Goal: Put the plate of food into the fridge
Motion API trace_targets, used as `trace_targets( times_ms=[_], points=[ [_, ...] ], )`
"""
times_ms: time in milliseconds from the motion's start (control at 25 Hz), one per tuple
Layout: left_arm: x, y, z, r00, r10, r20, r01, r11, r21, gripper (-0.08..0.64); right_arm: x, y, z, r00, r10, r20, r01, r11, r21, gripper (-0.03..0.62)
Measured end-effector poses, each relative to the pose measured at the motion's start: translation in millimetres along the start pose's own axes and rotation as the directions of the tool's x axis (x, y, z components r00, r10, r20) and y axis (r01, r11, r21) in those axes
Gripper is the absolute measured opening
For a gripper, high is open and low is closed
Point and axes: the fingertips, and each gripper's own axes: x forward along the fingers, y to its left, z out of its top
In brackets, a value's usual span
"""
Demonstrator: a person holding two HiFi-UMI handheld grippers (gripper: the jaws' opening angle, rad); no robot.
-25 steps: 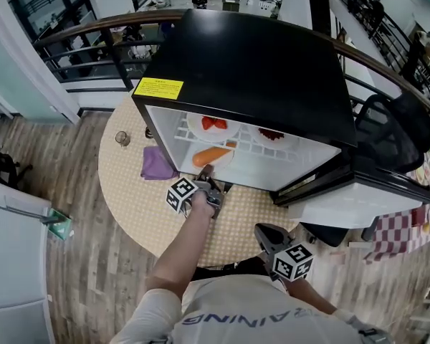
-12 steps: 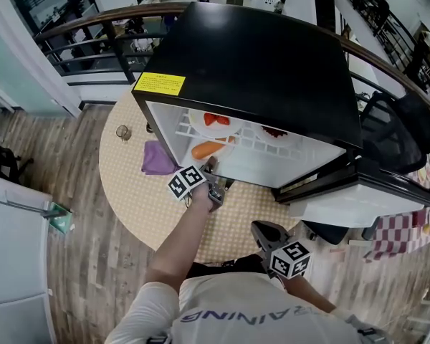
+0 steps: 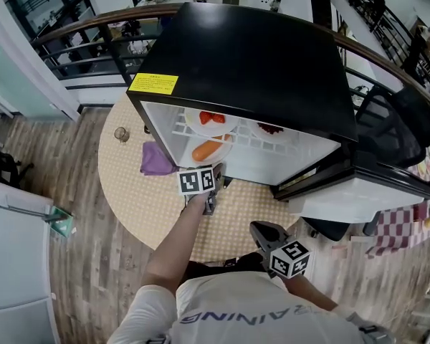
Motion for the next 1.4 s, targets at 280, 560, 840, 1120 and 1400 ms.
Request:
trace_targets(
  times_ms=[280,560,840,1120,1400],
  points=[
    [-2.0,16.6,-18.7,0.994,0.045,-0.101,-0.047,0.999,-0.015,0.029,-1.0,4.1,3.7,1.0,0.002,0.021,-0.002,1.0,-0.003,0.021],
    [-45.7,1.8,-21.5,0.999,-0.027,-0.028,0.027,1.0,-0.006,0.009,0.1,12.5,23.3,0.996,-0.005,0.089,0.006,1.0,-0.012,0.021],
    [-134.6,-31.7,-3.3,0.984,-0.073,0.161,0.046,0.986,0.163,0.009,6.6,17.5,51.9,0.984,-0.014,0.179,0.019,1.0,-0.022,0.021],
    [-205.6,-73.8,9.3,0.952,-0.151,0.266,0.073,0.957,0.282,0.009,-4.5,34.0,64.5,0.973,-0.032,0.228,0.044,0.998,-0.046,0.021],
    [-273.4,-90.5,12.3,0.916,-0.175,0.362,0.014,0.913,0.407,0.009,-14.4,47.8,79.3,0.959,-0.068,0.277,0.091,0.993,-0.07,0.021]
  ],
)
